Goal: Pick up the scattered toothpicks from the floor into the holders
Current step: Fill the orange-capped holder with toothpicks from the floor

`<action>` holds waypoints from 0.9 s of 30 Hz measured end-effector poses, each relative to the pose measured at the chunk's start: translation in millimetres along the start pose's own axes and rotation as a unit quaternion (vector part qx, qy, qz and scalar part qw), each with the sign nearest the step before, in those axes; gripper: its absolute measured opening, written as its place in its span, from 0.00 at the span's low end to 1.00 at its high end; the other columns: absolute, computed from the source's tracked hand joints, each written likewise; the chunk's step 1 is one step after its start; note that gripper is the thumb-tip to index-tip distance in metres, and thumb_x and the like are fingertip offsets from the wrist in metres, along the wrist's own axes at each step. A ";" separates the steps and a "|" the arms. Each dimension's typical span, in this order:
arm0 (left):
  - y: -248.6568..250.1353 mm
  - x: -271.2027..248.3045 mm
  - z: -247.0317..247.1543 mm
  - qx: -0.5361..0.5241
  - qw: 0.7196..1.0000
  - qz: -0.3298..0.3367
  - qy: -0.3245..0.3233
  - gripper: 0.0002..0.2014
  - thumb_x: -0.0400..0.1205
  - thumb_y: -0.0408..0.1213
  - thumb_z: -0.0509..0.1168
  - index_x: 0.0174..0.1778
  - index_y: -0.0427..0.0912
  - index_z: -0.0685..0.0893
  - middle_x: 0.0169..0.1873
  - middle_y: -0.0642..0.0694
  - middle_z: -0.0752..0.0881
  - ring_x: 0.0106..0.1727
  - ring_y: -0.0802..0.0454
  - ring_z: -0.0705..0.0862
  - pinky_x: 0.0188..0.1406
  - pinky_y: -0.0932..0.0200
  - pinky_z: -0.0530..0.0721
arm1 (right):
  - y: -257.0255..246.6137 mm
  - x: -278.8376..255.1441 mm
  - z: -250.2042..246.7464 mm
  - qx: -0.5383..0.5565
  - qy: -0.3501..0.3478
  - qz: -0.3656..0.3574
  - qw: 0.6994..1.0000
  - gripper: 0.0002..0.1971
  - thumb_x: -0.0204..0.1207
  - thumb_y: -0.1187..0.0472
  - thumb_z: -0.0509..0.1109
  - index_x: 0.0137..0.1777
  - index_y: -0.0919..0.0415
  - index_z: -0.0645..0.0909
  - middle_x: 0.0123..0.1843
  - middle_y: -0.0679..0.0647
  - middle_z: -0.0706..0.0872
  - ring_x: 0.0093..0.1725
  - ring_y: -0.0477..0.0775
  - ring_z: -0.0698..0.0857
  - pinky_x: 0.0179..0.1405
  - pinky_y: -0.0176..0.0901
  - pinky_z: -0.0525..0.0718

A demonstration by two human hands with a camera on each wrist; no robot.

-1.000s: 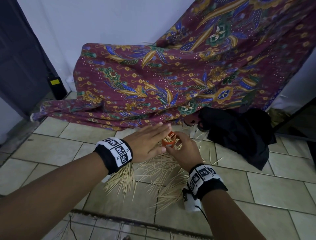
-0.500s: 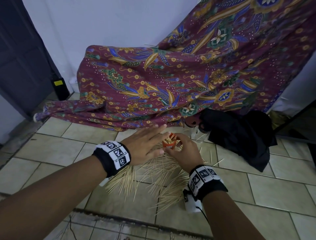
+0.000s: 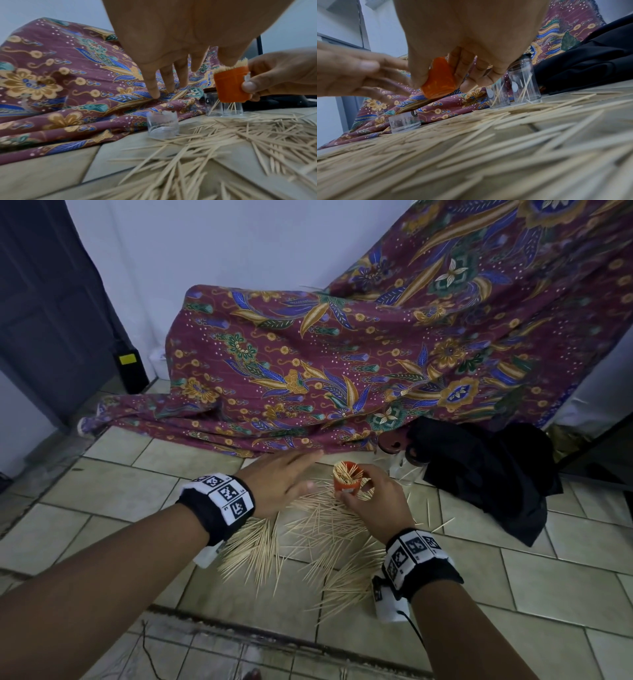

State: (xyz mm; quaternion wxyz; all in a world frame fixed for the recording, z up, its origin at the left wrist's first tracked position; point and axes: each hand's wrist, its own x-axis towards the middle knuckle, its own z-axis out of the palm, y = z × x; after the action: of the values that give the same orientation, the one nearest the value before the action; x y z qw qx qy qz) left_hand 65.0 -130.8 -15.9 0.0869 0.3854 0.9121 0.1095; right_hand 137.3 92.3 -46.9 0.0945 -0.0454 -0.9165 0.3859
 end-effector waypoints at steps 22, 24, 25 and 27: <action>5.1 11.2 28.5 0.249 0.963 0.032 -0.096 0.14 0.83 0.32 0.58 0.62 0.42 0.82 0.54 0.44 0.85 0.57 0.41 0.83 0.56 0.48 0.80 | -0.6 -1.3 -1.1 0.000 0.005 0.015 1.000 0.25 0.68 0.50 0.82 0.64 0.52 0.81 0.54 0.42 0.82 0.50 0.44 0.81 0.47 0.37 0.76; 7.2 12.3 28.7 0.252 0.963 0.031 -0.090 0.12 0.84 0.32 0.57 0.61 0.41 0.81 0.53 0.44 0.85 0.57 0.41 0.83 0.54 0.48 0.78 | -1.7 -1.5 -1.7 0.001 0.005 0.017 1.000 0.25 0.68 0.50 0.82 0.64 0.53 0.81 0.54 0.42 0.82 0.50 0.44 0.80 0.48 0.37 0.76; 7.2 12.5 28.5 0.250 0.964 0.030 -0.089 0.12 0.84 0.33 0.57 0.61 0.41 0.81 0.53 0.44 0.84 0.57 0.41 0.82 0.54 0.48 0.78 | -2.0 -1.5 -1.8 0.002 0.004 0.018 1.000 0.25 0.68 0.50 0.82 0.64 0.53 0.81 0.54 0.42 0.82 0.51 0.44 0.80 0.49 0.37 0.76; 6.6 12.9 27.2 0.238 0.967 0.031 -0.086 0.12 0.84 0.32 0.57 0.60 0.40 0.81 0.53 0.43 0.84 0.58 0.40 0.82 0.53 0.48 0.78 | -2.2 -1.6 -1.5 0.005 0.003 0.020 1.000 0.26 0.68 0.50 0.82 0.64 0.52 0.81 0.54 0.42 0.82 0.51 0.44 0.80 0.49 0.37 0.76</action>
State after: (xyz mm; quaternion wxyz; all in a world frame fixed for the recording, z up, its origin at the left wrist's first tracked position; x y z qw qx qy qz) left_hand 67.3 -113.3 -41.3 0.0671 0.4314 0.8885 -0.1411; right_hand 139.2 91.6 -44.5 0.0901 -0.0647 -0.9131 0.3925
